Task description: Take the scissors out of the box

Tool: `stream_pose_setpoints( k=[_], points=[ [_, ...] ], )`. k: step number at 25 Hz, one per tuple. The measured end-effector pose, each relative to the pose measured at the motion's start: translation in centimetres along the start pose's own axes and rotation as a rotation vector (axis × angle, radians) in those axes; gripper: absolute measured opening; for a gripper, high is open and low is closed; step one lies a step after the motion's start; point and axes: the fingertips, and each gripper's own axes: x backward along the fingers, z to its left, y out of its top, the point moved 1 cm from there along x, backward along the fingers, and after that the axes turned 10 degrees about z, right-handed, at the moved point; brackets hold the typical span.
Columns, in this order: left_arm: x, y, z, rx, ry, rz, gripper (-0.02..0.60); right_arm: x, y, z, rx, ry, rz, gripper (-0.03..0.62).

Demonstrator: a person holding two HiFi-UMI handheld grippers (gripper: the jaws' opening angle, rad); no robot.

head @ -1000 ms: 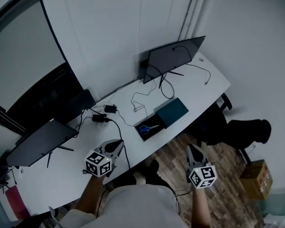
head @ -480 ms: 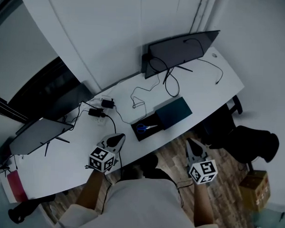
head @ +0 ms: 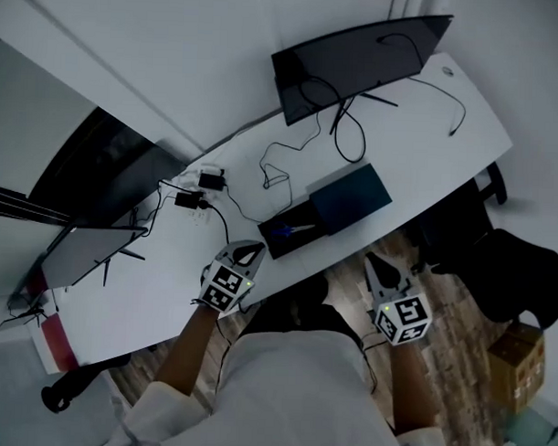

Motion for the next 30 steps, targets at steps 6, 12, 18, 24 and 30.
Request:
stream_pose_setpoints(
  k=[6, 12, 18, 24, 30],
  points=[
    [-5.4, -1.5, -0.3, -0.131, -0.024, 0.165, 0.032, -1.7, -2.1, -1.2, -0.041, 0.032, 0.042, 0.038],
    [-10.4, -3.5, 0.1, -0.266, -0.065, 0.307, 0.032, -3.0, -4.7, -2.2, -0.096, 0.026, 0.088, 0.038],
    [-14.9, -6.6, 1.2, -0.346, -0.118, 0.458, 0.069, -3.8, -6.6, -2.7, -0.161, 0.001, 0.119, 0.038],
    [-18.5, -9.8, 2.2, -0.431, -0.138, 0.586, 0.122, -4.9, -7.9, -2.5, -0.213, -0.022, 0.136, 0.038],
    [-19.9, -12.0, 2.8, -0.512, -0.171, 0.716, 0.156, -5.6, -9.5, -2.2, -0.269, -0.040, 0.149, 0.038]
  ],
)
